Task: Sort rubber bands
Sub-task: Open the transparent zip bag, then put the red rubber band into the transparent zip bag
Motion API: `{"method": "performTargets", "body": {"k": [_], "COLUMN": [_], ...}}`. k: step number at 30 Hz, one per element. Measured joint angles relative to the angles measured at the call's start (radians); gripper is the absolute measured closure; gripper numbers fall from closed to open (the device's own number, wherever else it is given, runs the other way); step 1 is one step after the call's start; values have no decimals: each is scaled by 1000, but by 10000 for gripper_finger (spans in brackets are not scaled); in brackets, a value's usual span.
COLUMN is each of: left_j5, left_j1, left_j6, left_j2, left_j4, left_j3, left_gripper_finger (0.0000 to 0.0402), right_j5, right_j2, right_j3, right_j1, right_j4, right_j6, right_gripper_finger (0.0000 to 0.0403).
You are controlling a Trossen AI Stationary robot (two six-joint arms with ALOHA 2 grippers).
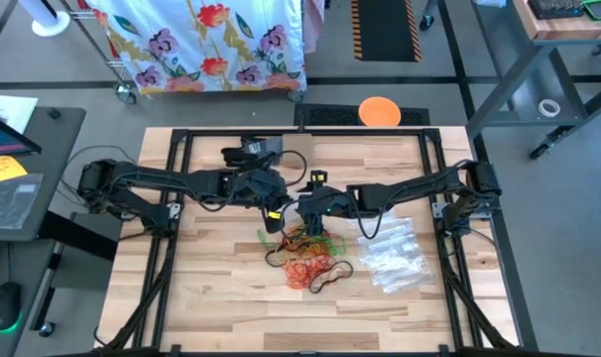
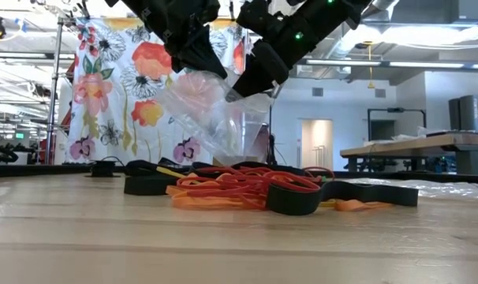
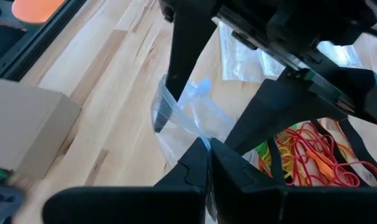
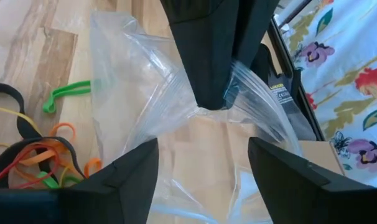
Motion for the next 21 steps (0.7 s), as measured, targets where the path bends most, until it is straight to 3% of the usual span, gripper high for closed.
{"method": "performTargets", "body": {"k": [11,21], "left_j5": [-41,-20], "left_j1": [63,121], "left_j6": [-24,-102], "left_j2": [-3,-77], "left_j4": [-119,-380], "left_j3": [0,0], "left_gripper_finger": [401,401], "right_j5": [11,164], "right_j2": [-1,-6], "right_j3": [121,168], "right_j1": [18,16], "right_j4": [-186,-406], "right_j6": [16,45], "right_gripper_finger": [158,158]}}
